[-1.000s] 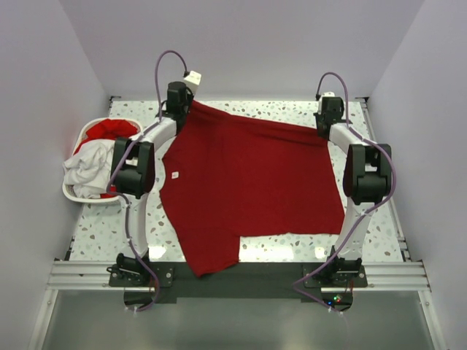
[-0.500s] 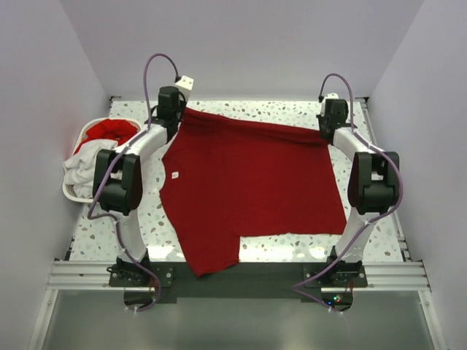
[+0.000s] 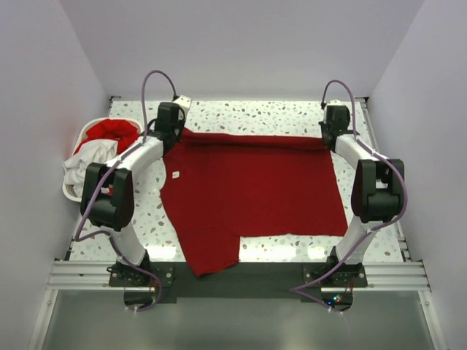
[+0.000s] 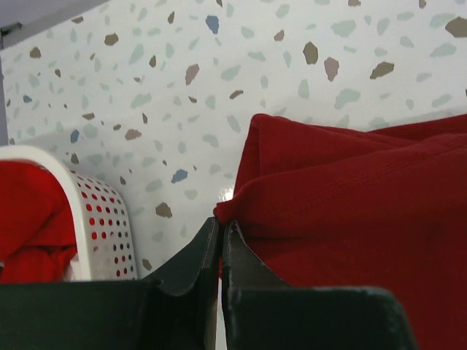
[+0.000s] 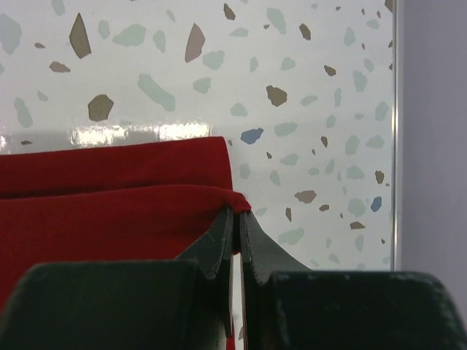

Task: Fold and stack the t-shirts
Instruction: Fold the tshirt

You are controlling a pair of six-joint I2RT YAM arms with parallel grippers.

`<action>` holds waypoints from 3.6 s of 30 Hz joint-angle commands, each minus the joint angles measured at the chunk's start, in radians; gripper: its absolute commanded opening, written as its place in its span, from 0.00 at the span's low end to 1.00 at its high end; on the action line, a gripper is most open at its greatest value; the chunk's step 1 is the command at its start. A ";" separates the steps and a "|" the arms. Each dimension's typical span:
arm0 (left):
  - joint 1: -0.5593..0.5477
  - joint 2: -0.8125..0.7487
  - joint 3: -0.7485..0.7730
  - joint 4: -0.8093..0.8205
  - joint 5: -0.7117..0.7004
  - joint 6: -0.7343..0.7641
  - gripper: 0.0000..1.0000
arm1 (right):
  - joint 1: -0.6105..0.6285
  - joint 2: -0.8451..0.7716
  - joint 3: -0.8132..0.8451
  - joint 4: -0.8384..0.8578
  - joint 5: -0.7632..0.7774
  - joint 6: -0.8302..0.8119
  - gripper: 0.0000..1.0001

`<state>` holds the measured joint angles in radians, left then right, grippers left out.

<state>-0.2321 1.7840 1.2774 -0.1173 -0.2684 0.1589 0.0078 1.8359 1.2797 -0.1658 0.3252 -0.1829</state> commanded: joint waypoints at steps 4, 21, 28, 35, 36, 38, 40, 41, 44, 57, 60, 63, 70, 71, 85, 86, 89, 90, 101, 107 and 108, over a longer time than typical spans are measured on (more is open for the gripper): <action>-0.009 -0.095 -0.098 -0.030 -0.040 -0.067 0.00 | -0.002 -0.044 -0.042 0.020 0.041 0.033 0.00; -0.042 -0.118 -0.217 -0.062 -0.078 -0.127 0.01 | -0.003 0.005 -0.056 -0.055 0.044 0.108 0.17; -0.084 -0.192 -0.274 -0.091 -0.094 -0.199 0.10 | -0.003 -0.105 -0.075 -0.145 0.054 0.233 0.42; -0.130 -0.281 -0.358 -0.099 -0.095 -0.265 0.14 | -0.003 -0.283 -0.149 -0.186 -0.057 0.361 0.51; -0.134 -0.287 -0.366 -0.097 -0.098 -0.269 0.14 | -0.003 -0.300 -0.157 -0.179 -0.108 0.370 0.51; -0.136 -0.301 -0.378 -0.099 -0.112 -0.280 0.18 | -0.003 -0.329 -0.175 -0.167 -0.152 0.396 0.51; -0.136 -0.310 -0.386 -0.101 -0.117 -0.282 0.20 | -0.003 -0.336 -0.189 -0.135 -0.239 0.419 0.51; -0.136 -0.313 -0.386 -0.102 -0.118 -0.282 0.20 | -0.003 -0.328 -0.191 -0.133 -0.264 0.428 0.51; -0.138 -0.330 -0.391 -0.111 -0.120 -0.283 0.25 | -0.003 -0.313 -0.206 -0.117 -0.353 0.470 0.51; -0.131 -0.601 -0.535 -0.102 -0.040 -0.364 0.82 | 0.239 -0.175 -0.151 0.014 -0.744 0.441 0.56; -0.104 -0.607 -0.529 -0.082 -0.034 -0.386 0.87 | 0.340 -0.075 -0.063 0.058 -0.791 0.454 0.56; -0.059 -0.584 -0.535 -0.047 0.001 -0.413 0.89 | 0.397 0.048 0.056 0.089 -0.813 0.471 0.57; -0.039 -0.532 -0.550 -0.013 0.022 -0.394 0.95 | 0.471 0.307 0.325 0.083 -0.860 0.508 0.56; -0.039 -0.534 -0.552 -0.010 0.014 -0.391 0.95 | 0.477 0.356 0.370 0.083 -0.870 0.513 0.56; -0.039 -0.518 -0.544 -0.010 0.014 -0.371 0.96 | 0.546 0.569 0.590 0.095 -0.976 0.565 0.52; -0.039 -0.517 -0.543 -0.012 0.015 -0.371 0.96 | 0.546 0.572 0.598 0.094 -0.982 0.568 0.52; -0.039 -0.520 -0.543 -0.012 0.015 -0.369 0.96 | 0.551 0.566 0.593 0.089 -1.002 0.563 0.46; -0.039 -0.520 -0.543 -0.012 0.017 -0.368 0.96 | 0.552 0.562 0.587 0.094 -1.009 0.562 0.41; -0.039 -0.522 -0.543 -0.013 0.021 -0.366 0.97 | 0.554 0.436 0.439 0.084 -1.051 0.504 0.00; -0.039 -0.521 -0.544 -0.015 0.028 -0.366 0.97 | 0.554 0.355 0.325 0.038 -1.040 0.421 0.00; -0.039 -0.520 -0.543 -0.013 0.028 -0.366 0.97 | 0.554 0.346 0.313 0.043 -1.039 0.412 0.00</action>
<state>-0.2752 1.2671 0.7288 -0.1802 -0.2466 -0.2173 0.5560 2.2795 1.6184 -0.1276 -0.6983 0.2939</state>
